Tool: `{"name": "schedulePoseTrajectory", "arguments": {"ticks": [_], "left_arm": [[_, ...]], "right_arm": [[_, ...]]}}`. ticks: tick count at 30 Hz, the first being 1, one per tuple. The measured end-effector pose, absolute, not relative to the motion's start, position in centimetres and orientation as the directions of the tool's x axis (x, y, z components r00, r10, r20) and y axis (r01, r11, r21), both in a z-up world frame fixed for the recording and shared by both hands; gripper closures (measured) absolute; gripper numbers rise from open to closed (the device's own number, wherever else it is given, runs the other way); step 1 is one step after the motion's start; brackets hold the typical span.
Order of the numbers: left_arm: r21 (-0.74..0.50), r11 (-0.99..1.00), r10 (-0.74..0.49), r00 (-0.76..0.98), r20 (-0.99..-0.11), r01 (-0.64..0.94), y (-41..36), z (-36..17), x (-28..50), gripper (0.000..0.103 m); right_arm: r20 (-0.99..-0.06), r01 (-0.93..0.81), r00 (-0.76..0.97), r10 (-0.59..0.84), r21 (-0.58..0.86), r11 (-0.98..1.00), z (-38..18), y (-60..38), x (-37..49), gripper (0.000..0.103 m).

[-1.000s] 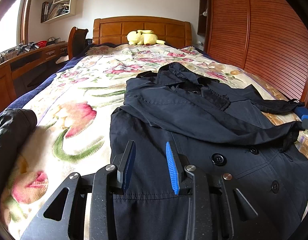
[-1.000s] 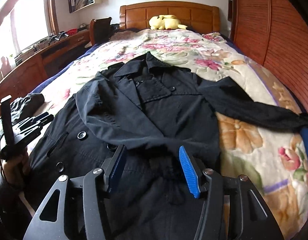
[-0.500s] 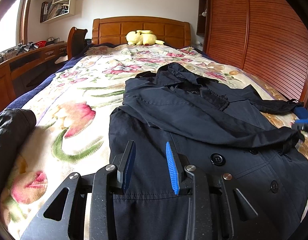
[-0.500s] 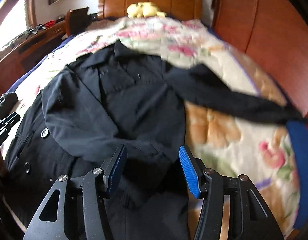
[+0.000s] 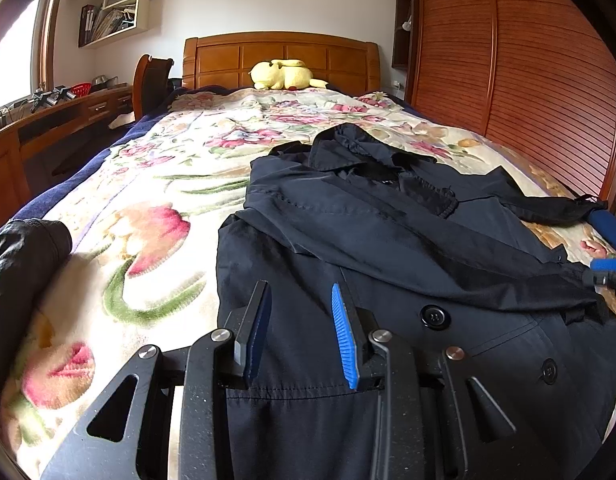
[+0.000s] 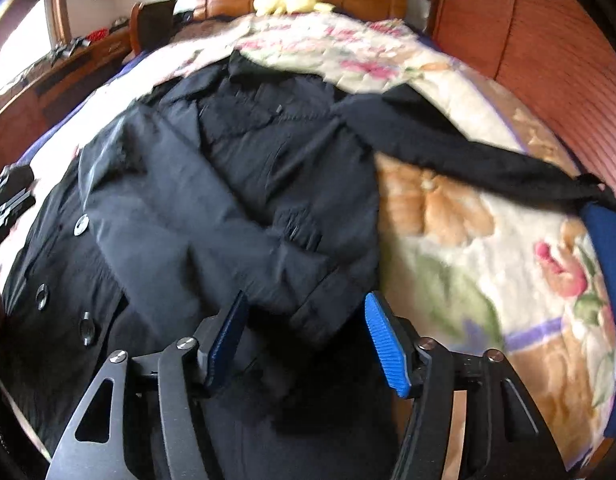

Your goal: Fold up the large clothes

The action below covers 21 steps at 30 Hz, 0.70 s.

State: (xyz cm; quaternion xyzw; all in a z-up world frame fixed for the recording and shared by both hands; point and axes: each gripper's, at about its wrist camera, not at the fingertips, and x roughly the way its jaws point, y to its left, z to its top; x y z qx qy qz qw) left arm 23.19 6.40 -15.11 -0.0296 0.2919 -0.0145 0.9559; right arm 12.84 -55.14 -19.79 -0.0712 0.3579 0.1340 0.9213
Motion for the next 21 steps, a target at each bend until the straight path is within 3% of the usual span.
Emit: {"name": "schedulePoseTrajectory", "arguments": {"ticks": [10, 11, 12, 13, 14, 16, 21], "left_arm": [[-0.064, 0.998, -0.045, 0.828, -0.559, 0.011, 6.3, -15.1, 23.1, 0.071], [-0.063, 0.998, -0.045, 0.829, -0.558, 0.011, 6.4, -15.1, 23.1, 0.071], [-0.063, 0.998, -0.045, 0.829, -0.558, 0.011, 6.3, -15.1, 23.1, 0.071], [-0.063, 0.998, -0.045, 0.829, -0.558, 0.012, 6.3, -15.1, 23.1, 0.071], [-0.063, 0.998, -0.045, 0.829, -0.558, 0.011, 6.4, -15.1, 23.2, 0.071], [-0.064, 0.998, -0.044, 0.828, -0.558, 0.011, 6.4, -15.1, 23.2, 0.071], [-0.064, 0.998, -0.044, 0.828, -0.558, 0.010, 6.4, -15.1, 23.2, 0.071]], "right_arm": [[-0.727, -0.307, 0.657, 0.198, -0.018, 0.951, -22.9, -54.9, 14.2, 0.038], [-0.722, -0.328, 0.660, 0.208, -0.027, 0.944, -22.9, -54.7, 14.1, 0.054], [-0.717, -0.345, 0.666, 0.205, -0.052, 0.937, -22.8, -54.4, 14.0, 0.061], [-0.711, -0.360, 0.673, 0.204, -0.074, 0.930, -22.7, -54.2, 13.9, 0.079], [-0.706, -0.369, 0.676, 0.210, -0.078, 0.926, -22.5, -54.2, 13.8, 0.087], [-0.671, -0.370, 0.703, 0.235, -0.063, 0.927, -21.3, -54.8, 13.3, 0.092], [-0.564, -0.301, 0.799, 0.211, -0.070, 0.951, -18.7, -56.2, 11.5, 0.093]]}}
